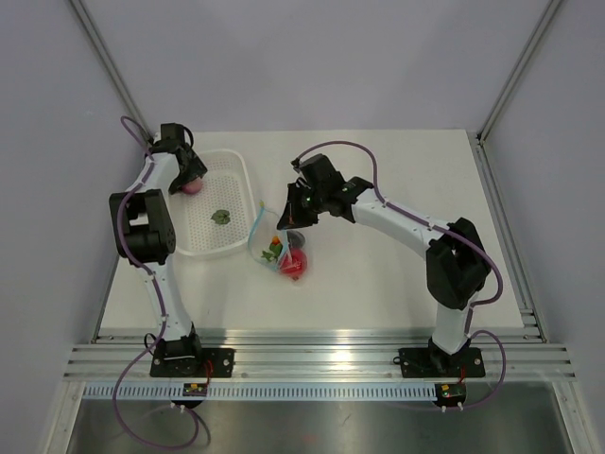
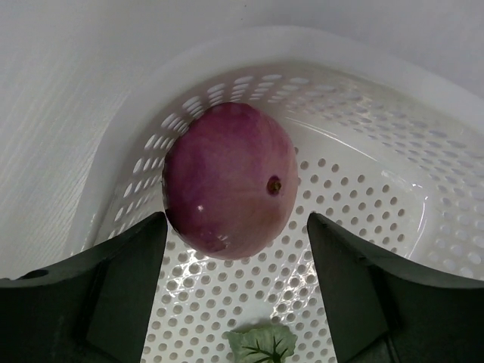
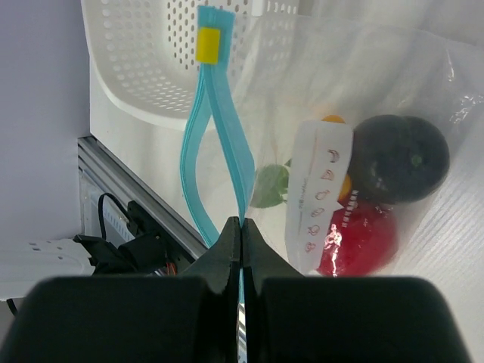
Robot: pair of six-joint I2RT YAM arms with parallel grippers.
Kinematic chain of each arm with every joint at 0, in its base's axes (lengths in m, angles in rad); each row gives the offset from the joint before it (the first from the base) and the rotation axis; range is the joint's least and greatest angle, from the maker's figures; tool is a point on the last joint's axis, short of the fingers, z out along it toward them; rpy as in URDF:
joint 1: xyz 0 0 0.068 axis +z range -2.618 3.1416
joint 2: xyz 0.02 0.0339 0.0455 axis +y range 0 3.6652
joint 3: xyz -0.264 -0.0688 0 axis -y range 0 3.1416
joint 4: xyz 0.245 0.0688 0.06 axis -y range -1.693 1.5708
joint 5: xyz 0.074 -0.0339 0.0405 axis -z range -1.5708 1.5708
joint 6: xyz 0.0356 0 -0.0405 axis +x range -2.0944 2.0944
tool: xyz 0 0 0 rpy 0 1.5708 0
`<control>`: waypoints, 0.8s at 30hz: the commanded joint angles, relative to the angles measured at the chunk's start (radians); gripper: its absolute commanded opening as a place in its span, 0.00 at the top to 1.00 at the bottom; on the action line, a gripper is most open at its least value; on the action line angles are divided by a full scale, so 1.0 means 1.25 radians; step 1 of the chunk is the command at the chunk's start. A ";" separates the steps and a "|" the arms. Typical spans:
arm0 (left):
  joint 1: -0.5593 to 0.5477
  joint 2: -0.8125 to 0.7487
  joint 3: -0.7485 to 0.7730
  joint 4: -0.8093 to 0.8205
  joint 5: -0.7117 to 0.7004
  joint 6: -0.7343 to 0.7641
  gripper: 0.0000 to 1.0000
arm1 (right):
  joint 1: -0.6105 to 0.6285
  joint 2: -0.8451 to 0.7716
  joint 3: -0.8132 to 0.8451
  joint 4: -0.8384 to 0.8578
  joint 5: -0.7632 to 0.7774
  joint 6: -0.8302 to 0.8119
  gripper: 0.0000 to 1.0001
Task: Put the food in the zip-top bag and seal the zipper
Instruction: Pick up the fake vegetable from the bin.
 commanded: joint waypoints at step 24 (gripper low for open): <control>-0.013 -0.149 -0.082 0.064 0.049 0.053 0.61 | 0.001 0.010 0.027 0.009 0.003 0.008 1.00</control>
